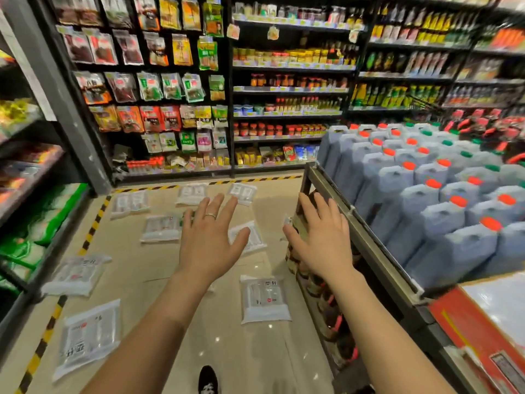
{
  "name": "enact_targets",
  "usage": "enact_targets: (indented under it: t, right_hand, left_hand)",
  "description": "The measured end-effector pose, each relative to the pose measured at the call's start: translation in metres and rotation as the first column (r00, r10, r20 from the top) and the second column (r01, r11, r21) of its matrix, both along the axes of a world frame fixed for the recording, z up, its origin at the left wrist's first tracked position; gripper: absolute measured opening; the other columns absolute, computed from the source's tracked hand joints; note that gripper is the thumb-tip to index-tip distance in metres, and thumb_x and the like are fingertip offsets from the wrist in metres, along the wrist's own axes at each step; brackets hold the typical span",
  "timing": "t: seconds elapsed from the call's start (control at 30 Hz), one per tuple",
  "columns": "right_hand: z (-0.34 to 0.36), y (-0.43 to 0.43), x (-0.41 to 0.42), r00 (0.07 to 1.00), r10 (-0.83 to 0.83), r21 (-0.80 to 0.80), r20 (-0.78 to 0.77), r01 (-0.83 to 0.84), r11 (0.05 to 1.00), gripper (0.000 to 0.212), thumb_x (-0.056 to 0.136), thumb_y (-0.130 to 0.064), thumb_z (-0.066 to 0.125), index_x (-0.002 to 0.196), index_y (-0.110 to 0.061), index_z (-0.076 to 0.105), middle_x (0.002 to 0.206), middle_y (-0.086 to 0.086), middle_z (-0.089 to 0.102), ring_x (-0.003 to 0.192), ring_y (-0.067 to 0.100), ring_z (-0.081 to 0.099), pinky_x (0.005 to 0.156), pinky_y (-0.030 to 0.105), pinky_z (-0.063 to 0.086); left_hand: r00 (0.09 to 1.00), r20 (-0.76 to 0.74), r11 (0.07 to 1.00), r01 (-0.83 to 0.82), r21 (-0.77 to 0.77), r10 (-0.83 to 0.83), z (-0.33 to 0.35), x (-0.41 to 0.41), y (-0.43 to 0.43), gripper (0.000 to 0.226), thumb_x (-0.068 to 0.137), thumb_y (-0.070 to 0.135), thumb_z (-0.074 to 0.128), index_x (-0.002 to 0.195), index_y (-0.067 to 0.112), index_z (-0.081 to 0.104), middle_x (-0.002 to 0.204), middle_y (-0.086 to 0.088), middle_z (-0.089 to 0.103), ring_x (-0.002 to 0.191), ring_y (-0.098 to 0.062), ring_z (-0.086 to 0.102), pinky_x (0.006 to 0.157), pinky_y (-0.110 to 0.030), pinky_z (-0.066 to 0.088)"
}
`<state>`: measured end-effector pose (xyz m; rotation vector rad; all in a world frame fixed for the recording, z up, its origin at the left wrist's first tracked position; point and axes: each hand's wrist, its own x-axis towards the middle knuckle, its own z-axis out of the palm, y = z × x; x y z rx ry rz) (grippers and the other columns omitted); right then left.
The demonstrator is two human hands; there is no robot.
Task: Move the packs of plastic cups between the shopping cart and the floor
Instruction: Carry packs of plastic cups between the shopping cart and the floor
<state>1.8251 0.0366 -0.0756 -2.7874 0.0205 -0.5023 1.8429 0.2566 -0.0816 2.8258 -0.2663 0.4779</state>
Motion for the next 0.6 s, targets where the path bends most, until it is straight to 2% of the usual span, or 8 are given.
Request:
enact_targets:
  t: [0.17, 0.27, 0.33, 0.4, 0.6]
  right_hand:
    - [-0.025, 0.016, 0.116, 0.994, -0.035, -0.020, -0.105, 0.033, 0.999, 0.071, 0.095, -0.061, 0.038, 0.155, -0.034, 0.013, 0.163, 0.005, 0.013, 0.150, 0.031, 0.005, 0.118, 0.049, 0.011]
    - [-0.037, 0.025, 0.177, 0.990, -0.059, 0.003, -0.129, 0.060, 0.998, 0.071, 0.094, -0.062, 0.040, 0.155, -0.034, 0.016, 0.162, 0.006, 0.018, 0.149, 0.033, 0.009, 0.118, 0.051, 0.016]
    - [-0.046, 0.029, 0.210, 0.986, -0.073, 0.002, -0.148, 0.074, 0.997, 0.073, 0.091, -0.066, 0.034, 0.154, -0.032, 0.020, 0.161, 0.008, 0.022, 0.148, 0.035, 0.014, 0.116, 0.052, 0.021]
    - [-0.058, 0.028, 0.238, 0.980, -0.083, -0.001, -0.182, 0.085, 0.996, 0.076, 0.088, -0.068, 0.029, 0.154, -0.030, 0.023, 0.160, 0.008, 0.024, 0.147, 0.036, 0.016, 0.115, 0.054, 0.024]
    - [-0.115, 0.005, 0.299, 0.962, -0.079, -0.001, -0.262, 0.082, 0.997, 0.073, 0.090, -0.064, 0.039, 0.152, -0.028, 0.027, 0.157, 0.011, 0.030, 0.144, 0.038, 0.022, 0.112, 0.053, 0.028]
  left_hand:
    - [0.995, -0.090, 0.999, 0.038, -0.006, -0.039, -0.036, 0.127, 0.011, 0.080, 0.083, 0.068, 0.015, 0.152, 0.031, 0.031, 0.159, -0.001, 0.029, 0.148, -0.027, 0.021, 0.119, -0.049, 0.012]
    - [0.989, -0.139, 0.999, 0.050, -0.003, -0.050, -0.050, 0.190, 0.017, 0.080, 0.084, 0.068, 0.015, 0.151, 0.029, 0.034, 0.158, -0.003, 0.032, 0.146, -0.028, 0.025, 0.118, -0.050, 0.012]
    - [0.982, -0.178, 0.998, 0.063, 0.000, -0.062, -0.060, 0.228, 0.019, 0.081, 0.083, 0.068, 0.014, 0.152, 0.030, 0.031, 0.159, -0.003, 0.029, 0.147, -0.028, 0.023, 0.118, -0.049, 0.011]
    - [0.975, -0.212, 0.997, 0.073, -0.010, -0.074, -0.072, 0.261, 0.017, 0.081, 0.083, 0.067, 0.015, 0.152, 0.029, 0.033, 0.159, -0.004, 0.030, 0.147, -0.028, 0.024, 0.117, -0.050, 0.014]
    - [0.951, -0.297, 0.996, 0.081, -0.039, -0.089, -0.131, 0.326, 0.000, 0.075, 0.086, 0.064, 0.026, 0.149, 0.024, 0.040, 0.154, -0.008, 0.039, 0.142, -0.032, 0.033, 0.114, -0.053, 0.024]
